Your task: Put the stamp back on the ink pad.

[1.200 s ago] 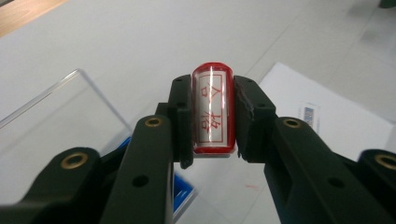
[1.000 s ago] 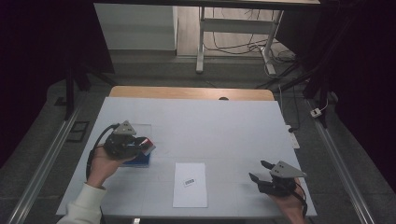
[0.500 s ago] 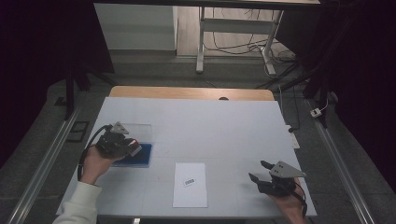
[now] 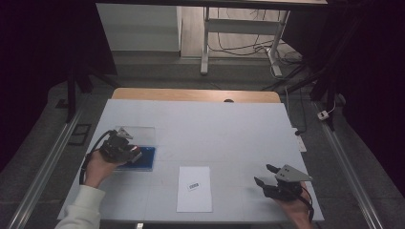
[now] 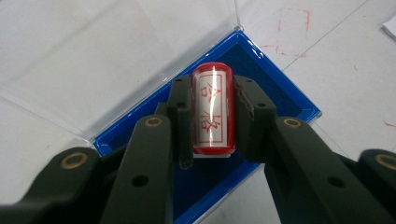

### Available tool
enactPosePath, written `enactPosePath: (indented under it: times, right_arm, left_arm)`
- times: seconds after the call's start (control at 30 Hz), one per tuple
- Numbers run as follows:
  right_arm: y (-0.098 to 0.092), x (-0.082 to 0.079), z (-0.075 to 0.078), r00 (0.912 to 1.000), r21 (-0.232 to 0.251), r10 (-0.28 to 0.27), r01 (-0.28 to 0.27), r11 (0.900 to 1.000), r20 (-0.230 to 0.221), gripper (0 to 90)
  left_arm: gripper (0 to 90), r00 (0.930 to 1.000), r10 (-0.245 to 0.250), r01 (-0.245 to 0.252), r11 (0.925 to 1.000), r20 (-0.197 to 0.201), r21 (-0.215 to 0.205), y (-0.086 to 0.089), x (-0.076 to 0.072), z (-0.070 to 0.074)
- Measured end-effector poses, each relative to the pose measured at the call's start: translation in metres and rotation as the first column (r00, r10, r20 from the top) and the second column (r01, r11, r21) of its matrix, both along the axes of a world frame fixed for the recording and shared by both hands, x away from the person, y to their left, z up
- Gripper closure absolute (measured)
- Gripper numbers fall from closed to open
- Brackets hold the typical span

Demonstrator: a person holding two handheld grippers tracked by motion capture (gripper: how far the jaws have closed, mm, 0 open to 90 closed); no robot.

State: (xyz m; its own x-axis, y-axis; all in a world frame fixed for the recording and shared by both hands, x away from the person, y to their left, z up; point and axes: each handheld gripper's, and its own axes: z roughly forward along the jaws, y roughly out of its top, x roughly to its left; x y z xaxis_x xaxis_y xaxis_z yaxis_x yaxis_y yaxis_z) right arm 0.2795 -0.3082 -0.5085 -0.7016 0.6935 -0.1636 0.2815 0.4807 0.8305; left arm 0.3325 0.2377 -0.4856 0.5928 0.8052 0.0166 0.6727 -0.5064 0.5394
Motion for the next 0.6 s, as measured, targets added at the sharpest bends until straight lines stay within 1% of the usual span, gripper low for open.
enactPosePath:
  times: [0.07, 0.1, 0.17, 0.23, 0.3, 0.33, 0.4, 0.47, 0.53, 0.6]
  right_arm:
    - [0.000, 0.000, 0.000, 1.0000, 0.000, 0.000, 0.000, 1.000, -0.001, 32.5]
    - [0.000, 0.000, 0.000, 1.0000, -0.002, -0.001, 0.001, 1.000, 0.000, 32.5]
    - [0.000, 0.000, 0.000, 1.0000, -0.002, -0.001, 0.001, 1.000, 0.001, 32.5]
    - [0.000, 0.000, 0.000, 1.0000, 0.004, -0.001, 0.001, 1.000, 0.001, 32.5]
    - [-0.001, 0.000, 0.001, 1.0000, 0.007, -0.001, 0.001, 1.000, 0.002, 32.5]
    - [-0.001, 0.000, 0.001, 1.0000, 0.009, -0.002, 0.002, 1.000, 0.002, 32.5]
    - [-0.001, 0.000, 0.001, 1.0000, 0.010, -0.001, 0.001, 1.000, 0.003, 32.5]
    - [-0.002, 0.000, 0.001, 1.0000, 0.015, 0.000, 0.000, 1.000, 0.002, 32.5]
    - [-0.002, -0.001, 0.002, 1.0000, 0.013, -0.002, 0.002, 1.000, 0.004, 32.5]
    - [-0.001, -0.001, 0.002, 1.0000, 0.014, -0.002, 0.002, 1.000, 0.005, 32.5]
  left_arm:
    - [68.9, 0.9999, 0.003, -0.003, 1.0000, 0.011, 0.001, 0.000, -0.001, 0.000]
    - [64.9, 0.9998, 0.007, -0.007, 1.0000, 0.018, -0.005, 0.001, -0.002, 0.000]
    - [53.1, 0.9993, 0.017, -0.016, 0.9997, 0.035, -0.021, 0.001, -0.004, 0.002]
    - [43.3, 0.9979, 0.029, -0.026, 0.9989, 0.059, -0.039, 0.003, -0.010, 0.006]
    - [36.1, 0.9950, 0.043, -0.037, 0.9965, 0.090, -0.075, 0.004, -0.019, 0.009]
    - [33.0, 0.9933, 0.049, -0.040, 0.9956, 0.105, -0.085, 0.005, -0.024, 0.010]
    - [29.2, 0.9891, 0.062, -0.046, 0.9924, 0.134, -0.114, 0.006, -0.035, 0.011]
    - [26.6, 0.9873, 0.063, -0.042, 0.9892, 0.146, -0.140, 0.007, -0.045, 0.011]
    - [25.5, 0.9858, 0.056, -0.031, 0.9872, 0.158, -0.156, 0.007, -0.055, 0.011]
    - [25.0, 0.9856, 0.047, -0.016, 0.9824, 0.162, -0.186, 0.008, -0.064, 0.010]
